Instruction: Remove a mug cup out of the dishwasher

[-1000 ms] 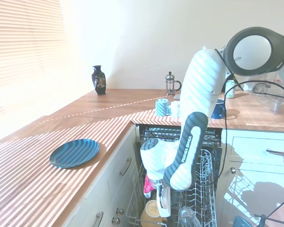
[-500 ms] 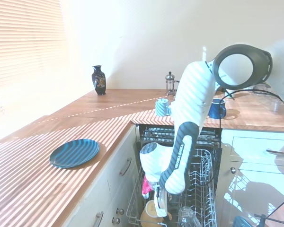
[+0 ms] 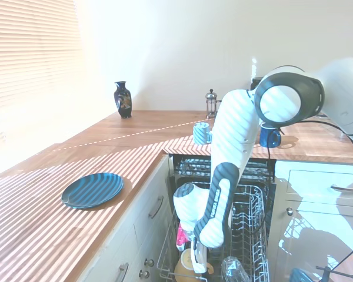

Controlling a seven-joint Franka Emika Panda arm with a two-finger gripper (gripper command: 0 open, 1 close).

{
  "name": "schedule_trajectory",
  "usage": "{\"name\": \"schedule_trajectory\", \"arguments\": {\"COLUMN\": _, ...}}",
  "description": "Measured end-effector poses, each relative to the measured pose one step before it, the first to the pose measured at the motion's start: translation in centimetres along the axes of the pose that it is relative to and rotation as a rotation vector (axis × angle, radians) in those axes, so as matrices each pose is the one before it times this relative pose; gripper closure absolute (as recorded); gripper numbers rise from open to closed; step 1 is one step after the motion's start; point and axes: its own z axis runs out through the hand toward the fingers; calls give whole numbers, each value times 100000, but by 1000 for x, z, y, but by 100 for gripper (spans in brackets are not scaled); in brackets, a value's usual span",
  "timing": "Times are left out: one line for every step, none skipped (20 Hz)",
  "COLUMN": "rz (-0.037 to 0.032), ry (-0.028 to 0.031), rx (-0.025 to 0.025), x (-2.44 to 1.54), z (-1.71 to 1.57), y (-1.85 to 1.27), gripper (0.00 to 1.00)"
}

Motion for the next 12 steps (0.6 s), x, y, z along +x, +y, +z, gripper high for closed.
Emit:
{"name": "schedule_trajectory", "arguments": {"rz": 331, "ry": 15, "rx": 286, "x": 65, "z": -54, "y": -44, "gripper": 100}}
{"name": "schedule_trajectory", "arguments": {"rz": 451, "ry": 24, "rx": 433, "x": 62, "z": -88, "y": -135, "gripper": 100}}
{"name": "schedule_trajectory", "arguments": {"rz": 182, "ry": 136, "rx": 410, "x": 77, "z": -108, "y": -188, "gripper": 100}}
{"name": "schedule_trajectory", "arguments": {"rz": 88, "ry": 69, "rx": 391, "x": 16, "z": -77, "y": -207, "gripper": 100}}
{"name": "schedule_trajectory", "arguments": {"rz": -359, "ry": 116, "rx": 116, "x": -124, "z": 13, "y": -249, "gripper": 100}}
{"name": "schedule_trajectory", "arguments": {"rz": -636, "ry": 571, "rx": 347, "x": -160, "z": 124, "y": -313, "gripper": 100}}
{"name": "schedule_trajectory", "arguments": {"rz": -634, "ry": 979, "rx": 581, "x": -165, "z": 287, "y": -299, "gripper": 100}}
{"name": "schedule_trajectory", "arguments": {"rz": -443, "ry": 1050, "rx": 264, "x": -162, "z": 451, "y": -162, "gripper": 100}}
{"name": "schedule_trajectory", "arguments": {"rz": -21, "ry": 1043, "rx": -279, "x": -66, "z": 519, "y": 132, "gripper": 100}}
{"name": "schedule_trajectory", "arguments": {"rz": 189, "ry": 872, "rx": 20, "x": -51, "z": 473, "y": 139, "gripper": 100}}
{"name": "schedule_trajectory", "arguments": {"rz": 494, "ry": 517, "rx": 190, "x": -28, "z": 357, "y": 128, "gripper": 100}}
{"name": "schedule_trajectory", "arguments": {"rz": 756, "ry": 323, "rx": 132, "x": 9, "z": 249, "y": 147, "gripper": 100}}
